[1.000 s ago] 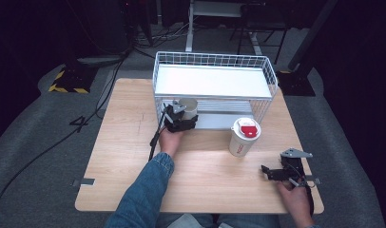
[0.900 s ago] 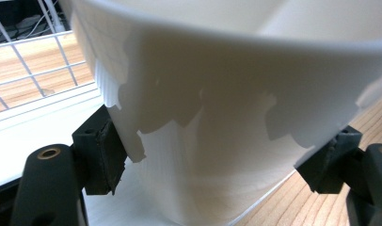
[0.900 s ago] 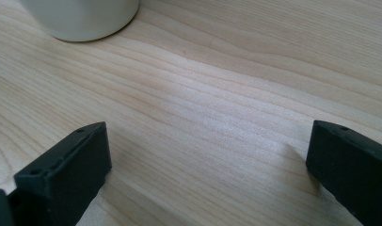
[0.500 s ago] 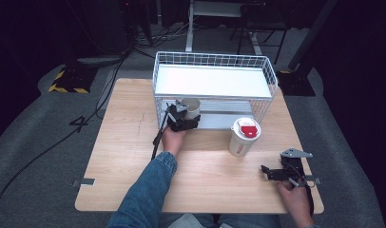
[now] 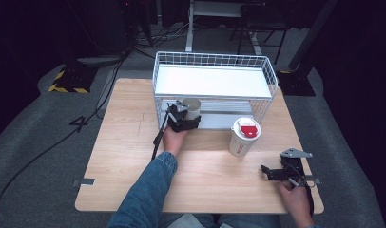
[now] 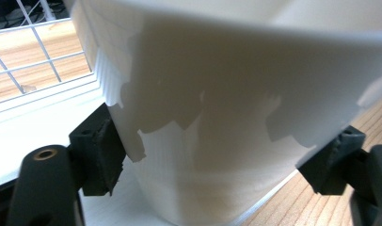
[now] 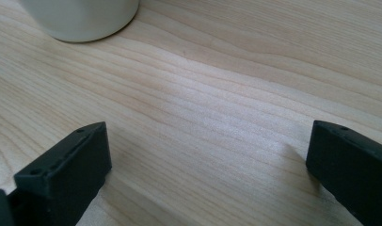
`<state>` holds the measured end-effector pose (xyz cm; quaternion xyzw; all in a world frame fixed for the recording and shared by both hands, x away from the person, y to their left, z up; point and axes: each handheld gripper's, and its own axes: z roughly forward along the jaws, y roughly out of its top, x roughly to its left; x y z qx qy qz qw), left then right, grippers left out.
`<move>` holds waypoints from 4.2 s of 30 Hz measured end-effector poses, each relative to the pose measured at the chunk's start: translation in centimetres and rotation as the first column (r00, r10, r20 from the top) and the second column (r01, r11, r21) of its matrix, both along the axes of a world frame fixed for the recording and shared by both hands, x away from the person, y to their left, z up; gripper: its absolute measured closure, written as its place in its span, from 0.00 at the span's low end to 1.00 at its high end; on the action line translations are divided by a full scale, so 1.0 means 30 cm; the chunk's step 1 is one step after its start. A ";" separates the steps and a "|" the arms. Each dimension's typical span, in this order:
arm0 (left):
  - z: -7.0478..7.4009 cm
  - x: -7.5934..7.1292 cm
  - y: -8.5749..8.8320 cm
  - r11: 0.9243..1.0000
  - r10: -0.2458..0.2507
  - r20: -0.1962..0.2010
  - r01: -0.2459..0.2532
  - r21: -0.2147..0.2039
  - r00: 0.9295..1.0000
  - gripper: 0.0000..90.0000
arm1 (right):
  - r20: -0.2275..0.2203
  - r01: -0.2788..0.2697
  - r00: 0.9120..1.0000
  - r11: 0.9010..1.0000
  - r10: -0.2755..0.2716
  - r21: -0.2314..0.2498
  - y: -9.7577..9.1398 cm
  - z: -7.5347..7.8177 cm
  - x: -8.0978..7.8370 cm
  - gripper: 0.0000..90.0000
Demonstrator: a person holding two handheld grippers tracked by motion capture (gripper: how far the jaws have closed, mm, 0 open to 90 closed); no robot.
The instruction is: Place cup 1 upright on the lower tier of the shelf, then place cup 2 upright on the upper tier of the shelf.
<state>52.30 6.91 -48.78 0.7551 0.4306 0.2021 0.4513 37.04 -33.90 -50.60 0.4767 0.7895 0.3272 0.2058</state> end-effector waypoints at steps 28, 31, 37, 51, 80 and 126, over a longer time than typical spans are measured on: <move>0.090 -0.154 0.026 0.998 -0.020 0.046 0.023 -0.056 0.999 0.00 | -0.002 0.006 1.000 1.000 -0.006 0.001 0.004 0.000 0.000 0.00; 0.107 -0.183 0.031 0.998 -0.031 0.062 0.034 -0.057 0.998 0.00 | -0.003 0.006 1.000 1.000 -0.006 0.001 0.005 0.000 0.000 0.01; 0.134 -0.229 0.047 0.997 -0.036 0.072 0.041 -0.071 0.997 0.00 | -0.003 0.005 1.000 1.000 -0.005 0.000 0.005 0.000 0.000 0.01; 0.209 -0.353 0.118 0.996 -0.055 0.049 0.059 -0.074 0.997 0.00 | -0.004 0.005 1.000 1.000 -0.005 0.001 0.005 0.000 0.000 0.01; 0.208 -0.602 0.342 0.999 0.000 0.039 -0.002 0.047 0.999 0.01 | -0.007 -0.032 0.999 0.999 0.033 0.006 -0.006 0.001 0.008 0.01; -0.013 -0.643 0.495 0.982 0.049 -0.153 -0.020 0.188 0.987 0.03 | 0.007 -0.048 0.999 0.999 0.048 0.008 0.006 0.040 0.004 0.05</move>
